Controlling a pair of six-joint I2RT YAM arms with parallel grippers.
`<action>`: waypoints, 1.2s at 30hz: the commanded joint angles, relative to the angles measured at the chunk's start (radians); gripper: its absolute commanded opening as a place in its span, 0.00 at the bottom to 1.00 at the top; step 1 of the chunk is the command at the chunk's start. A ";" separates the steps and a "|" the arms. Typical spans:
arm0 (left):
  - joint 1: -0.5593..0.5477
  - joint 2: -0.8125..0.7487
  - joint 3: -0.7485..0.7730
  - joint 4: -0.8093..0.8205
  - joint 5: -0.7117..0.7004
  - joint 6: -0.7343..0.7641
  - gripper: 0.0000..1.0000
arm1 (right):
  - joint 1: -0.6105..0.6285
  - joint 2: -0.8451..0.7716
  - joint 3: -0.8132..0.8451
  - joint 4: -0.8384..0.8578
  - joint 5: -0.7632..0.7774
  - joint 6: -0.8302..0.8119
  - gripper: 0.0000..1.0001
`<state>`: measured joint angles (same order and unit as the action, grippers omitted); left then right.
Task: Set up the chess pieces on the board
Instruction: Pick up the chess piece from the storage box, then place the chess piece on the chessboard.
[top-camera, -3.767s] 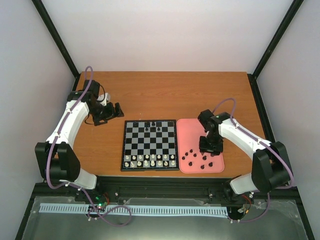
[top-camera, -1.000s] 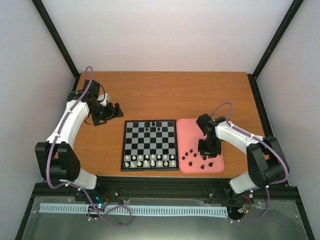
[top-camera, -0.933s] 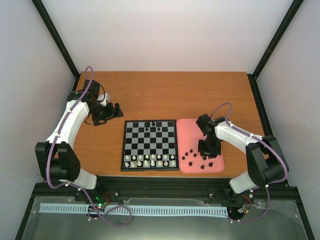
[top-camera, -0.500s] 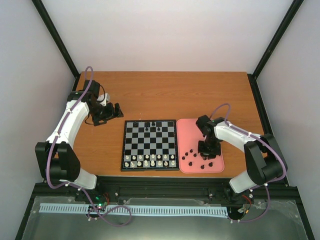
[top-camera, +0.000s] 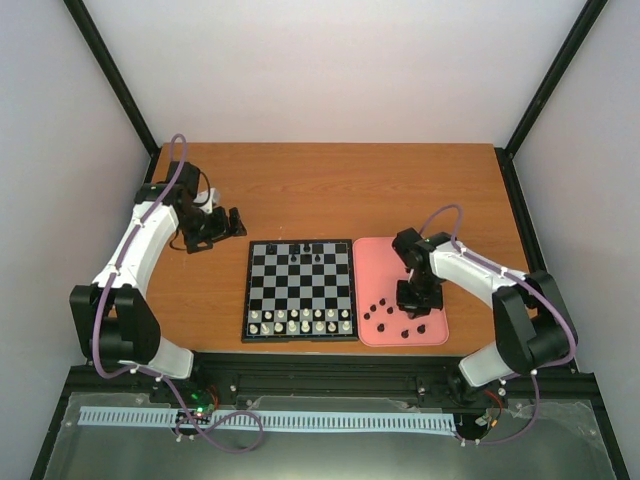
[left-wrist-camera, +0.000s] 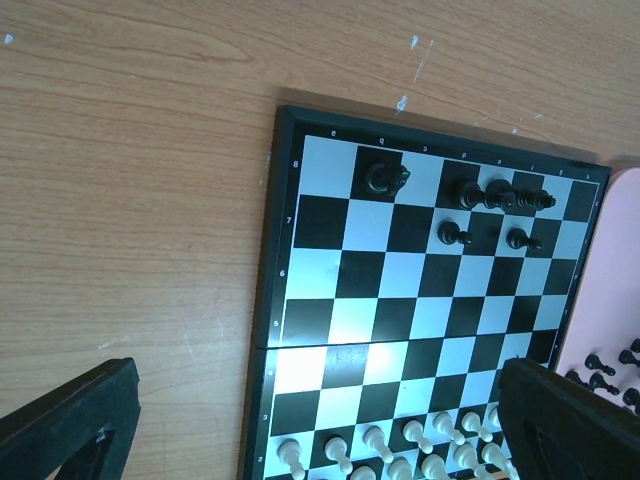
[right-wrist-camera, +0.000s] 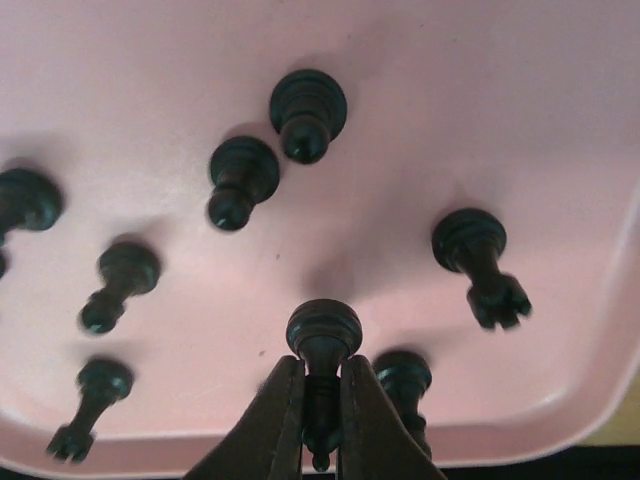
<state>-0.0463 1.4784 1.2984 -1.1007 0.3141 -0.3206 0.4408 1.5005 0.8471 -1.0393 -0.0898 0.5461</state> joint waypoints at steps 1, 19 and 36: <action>-0.003 -0.032 -0.001 -0.011 -0.004 -0.007 1.00 | 0.017 -0.082 0.090 -0.115 -0.006 0.012 0.03; -0.003 -0.044 -0.004 -0.011 -0.010 -0.005 1.00 | 0.118 0.299 0.807 -0.220 0.034 -0.084 0.03; -0.003 -0.054 -0.008 -0.014 -0.035 0.002 1.00 | 0.240 0.746 1.245 -0.193 -0.044 -0.168 0.04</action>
<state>-0.0463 1.4471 1.2716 -1.1011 0.2878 -0.3202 0.6804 2.1880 2.0113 -1.2091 -0.1173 0.4149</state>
